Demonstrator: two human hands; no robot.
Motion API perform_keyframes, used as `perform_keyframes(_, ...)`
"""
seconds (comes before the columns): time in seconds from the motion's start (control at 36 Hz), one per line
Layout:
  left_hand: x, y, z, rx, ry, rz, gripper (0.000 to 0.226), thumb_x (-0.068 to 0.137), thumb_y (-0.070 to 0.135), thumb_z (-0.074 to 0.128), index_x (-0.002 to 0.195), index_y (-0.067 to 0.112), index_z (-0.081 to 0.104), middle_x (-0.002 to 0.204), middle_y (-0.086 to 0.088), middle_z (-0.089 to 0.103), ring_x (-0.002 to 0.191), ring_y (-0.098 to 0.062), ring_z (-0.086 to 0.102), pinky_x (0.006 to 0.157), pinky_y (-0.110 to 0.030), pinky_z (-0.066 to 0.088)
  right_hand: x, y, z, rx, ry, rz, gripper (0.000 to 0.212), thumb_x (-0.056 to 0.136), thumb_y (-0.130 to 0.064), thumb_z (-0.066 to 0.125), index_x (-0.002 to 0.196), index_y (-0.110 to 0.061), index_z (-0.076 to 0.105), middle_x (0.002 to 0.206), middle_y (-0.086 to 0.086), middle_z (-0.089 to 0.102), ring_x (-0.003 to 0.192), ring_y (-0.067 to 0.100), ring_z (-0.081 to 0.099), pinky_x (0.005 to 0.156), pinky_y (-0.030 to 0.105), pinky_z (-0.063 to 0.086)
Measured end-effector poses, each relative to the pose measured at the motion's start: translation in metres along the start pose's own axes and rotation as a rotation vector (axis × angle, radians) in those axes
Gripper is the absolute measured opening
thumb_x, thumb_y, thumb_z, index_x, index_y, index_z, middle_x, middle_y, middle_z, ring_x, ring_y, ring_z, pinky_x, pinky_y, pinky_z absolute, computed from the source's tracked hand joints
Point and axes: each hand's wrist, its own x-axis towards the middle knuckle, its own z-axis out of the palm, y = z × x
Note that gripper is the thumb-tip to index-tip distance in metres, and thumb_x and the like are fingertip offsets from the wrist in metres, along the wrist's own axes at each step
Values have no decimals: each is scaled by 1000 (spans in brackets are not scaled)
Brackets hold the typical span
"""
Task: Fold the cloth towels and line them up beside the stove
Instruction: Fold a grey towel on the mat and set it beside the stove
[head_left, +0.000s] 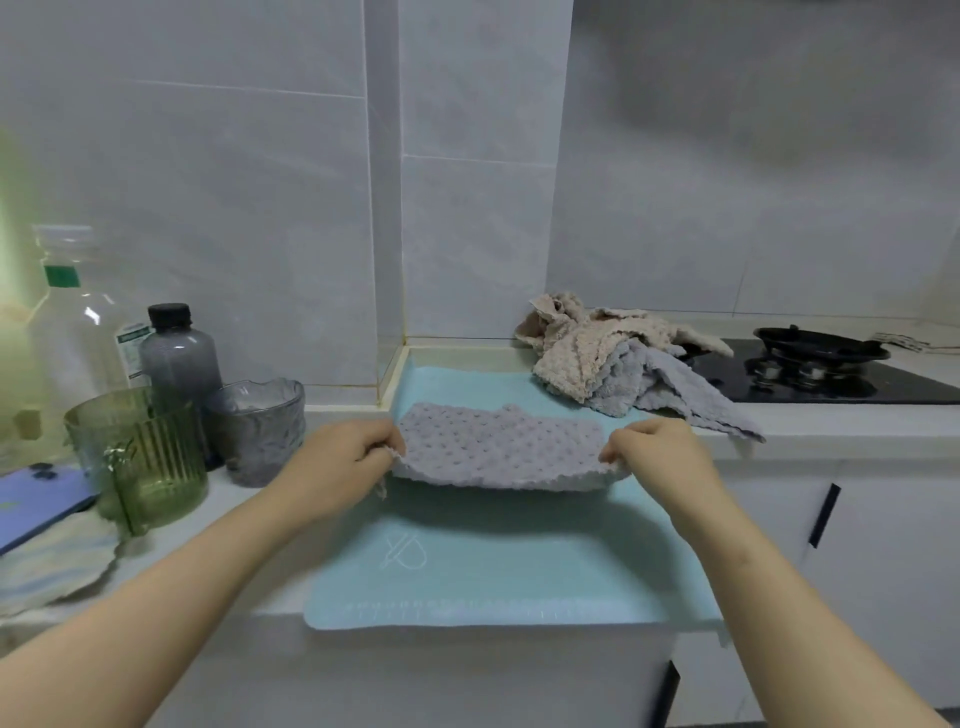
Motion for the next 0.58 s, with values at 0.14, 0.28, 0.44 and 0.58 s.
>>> perform_keyframes(0.14, -12, 1, 5, 86, -169, 16, 27, 89, 12, 48, 72, 33, 53, 78, 14, 58, 74, -6, 53, 71, -24, 42, -13, 7, -6, -207, -158, 115, 33, 79, -19, 50, 51, -11, 65, 49, -4, 63, 63, 19, 59, 60, 26, 41)
perform_keyframes(0.28, -21, -4, 12, 181, -181, -8, 22, 85, 10, 50, 97, 24, 60, 97, 7, 61, 89, -10, 53, 79, -24, 43, -26, 16, -9, -234, -267, 158, 24, 79, -31, 63, 67, -11, 59, 62, 5, 49, 53, 16, 34, 55, 26, 27)
perform_keyframes(0.44, -24, -9, 13, 204, -60, -111, 15, 83, 6, 51, 88, 18, 59, 93, -1, 59, 85, -17, 52, 70, -26, 39, -29, 24, -15, -157, -228, 179, 22, 85, -23, 61, 77, -3, 66, 51, -1, 52, 43, 10, 38, 47, 20, 27)
perform_keyframes(0.58, -24, -3, 12, 144, 99, -113, 24, 88, 2, 44, 97, 13, 63, 98, -5, 63, 83, -18, 49, 68, -28, 35, -32, 28, -17, -83, -216, 179, 29, 92, -2, 42, 95, -14, 67, 74, -5, 54, 57, 9, 44, 43, 12, 32)
